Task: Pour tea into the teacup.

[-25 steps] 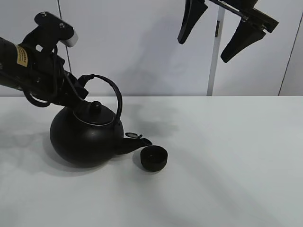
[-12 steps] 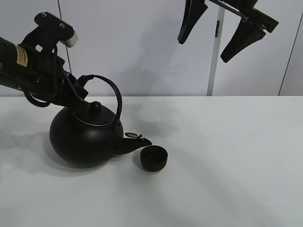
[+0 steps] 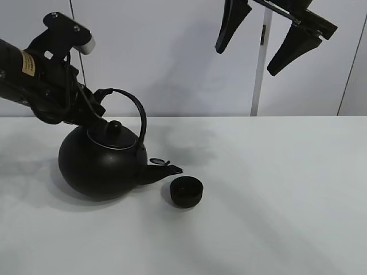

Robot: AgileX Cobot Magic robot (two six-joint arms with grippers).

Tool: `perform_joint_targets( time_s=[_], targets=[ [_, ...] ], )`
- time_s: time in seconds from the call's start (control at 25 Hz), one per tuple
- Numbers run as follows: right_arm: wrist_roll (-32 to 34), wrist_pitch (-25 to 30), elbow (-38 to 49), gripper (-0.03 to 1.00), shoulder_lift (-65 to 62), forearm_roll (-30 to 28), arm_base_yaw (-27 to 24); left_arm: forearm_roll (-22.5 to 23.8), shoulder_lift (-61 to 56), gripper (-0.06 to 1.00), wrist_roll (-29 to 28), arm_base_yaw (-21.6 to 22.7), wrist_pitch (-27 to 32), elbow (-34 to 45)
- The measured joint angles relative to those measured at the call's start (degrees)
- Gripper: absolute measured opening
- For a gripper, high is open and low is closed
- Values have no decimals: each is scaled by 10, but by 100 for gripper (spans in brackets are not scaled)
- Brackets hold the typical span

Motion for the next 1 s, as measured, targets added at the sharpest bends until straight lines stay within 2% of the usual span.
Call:
perform_joint_targets(
  time_s=[0.32,1.0],
  targets=[
    [0,0,0,61,0,0,0,22,0,13,-1,0,11,-10],
    [0,0,0,61,0,0,0,25,0,13,-2,0,11,-10]
  ],
)
